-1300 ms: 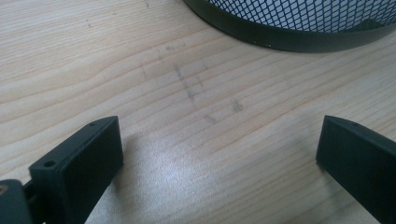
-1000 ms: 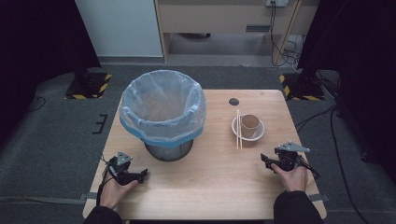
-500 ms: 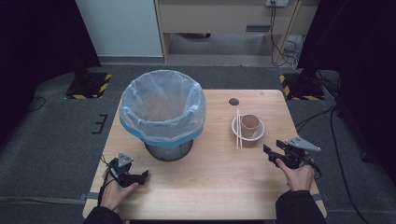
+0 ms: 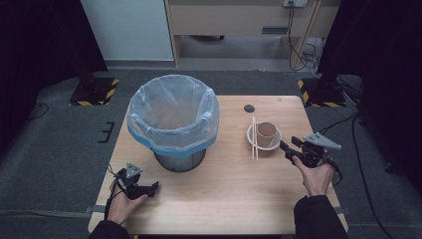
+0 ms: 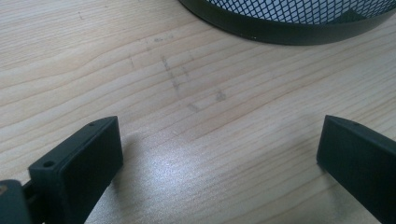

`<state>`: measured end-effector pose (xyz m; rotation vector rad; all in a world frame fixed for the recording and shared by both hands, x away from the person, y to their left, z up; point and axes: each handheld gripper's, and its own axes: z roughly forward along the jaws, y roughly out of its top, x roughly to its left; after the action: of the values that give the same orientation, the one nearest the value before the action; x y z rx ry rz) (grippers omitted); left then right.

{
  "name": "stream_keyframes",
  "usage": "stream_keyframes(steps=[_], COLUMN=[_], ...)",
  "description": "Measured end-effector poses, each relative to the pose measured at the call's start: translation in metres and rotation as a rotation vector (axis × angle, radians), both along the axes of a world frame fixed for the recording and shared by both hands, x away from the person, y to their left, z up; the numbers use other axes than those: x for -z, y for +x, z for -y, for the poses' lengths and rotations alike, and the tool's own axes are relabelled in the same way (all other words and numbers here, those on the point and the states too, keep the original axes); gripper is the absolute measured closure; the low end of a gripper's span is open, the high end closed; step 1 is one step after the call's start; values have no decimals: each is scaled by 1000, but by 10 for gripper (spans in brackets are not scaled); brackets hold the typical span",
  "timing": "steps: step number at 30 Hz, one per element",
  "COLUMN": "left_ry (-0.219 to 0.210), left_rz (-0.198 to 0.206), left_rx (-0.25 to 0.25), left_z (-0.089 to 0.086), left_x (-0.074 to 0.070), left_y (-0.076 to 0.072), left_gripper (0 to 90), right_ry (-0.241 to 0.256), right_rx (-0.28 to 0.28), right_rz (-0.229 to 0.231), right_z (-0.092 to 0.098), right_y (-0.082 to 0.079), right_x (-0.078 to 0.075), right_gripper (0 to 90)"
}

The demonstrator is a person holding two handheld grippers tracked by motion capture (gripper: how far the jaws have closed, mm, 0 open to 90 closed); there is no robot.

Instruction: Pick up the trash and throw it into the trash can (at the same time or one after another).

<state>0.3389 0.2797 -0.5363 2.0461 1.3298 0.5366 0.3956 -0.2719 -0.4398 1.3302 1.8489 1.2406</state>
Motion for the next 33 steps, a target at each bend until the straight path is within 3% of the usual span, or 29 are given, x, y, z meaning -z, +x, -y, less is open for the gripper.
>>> stream_keyframes(steps=[14,24,33], left_ry=[0,1,2], left_rz=[-1,-1,-2], left_rx=[12,18,21], left_z=[1,1,1], left_x=[0,0,0], left_y=[2,3,3], left_gripper=[0,0,0], right_ry=[-31,-59,-79], right_rx=[-12,21,49], right_rz=[-27,-98,-178], right_z=[-18,-18,-18], right_y=[48,88,108], right_x=[-7,14,31], right_gripper=[556,579,652])
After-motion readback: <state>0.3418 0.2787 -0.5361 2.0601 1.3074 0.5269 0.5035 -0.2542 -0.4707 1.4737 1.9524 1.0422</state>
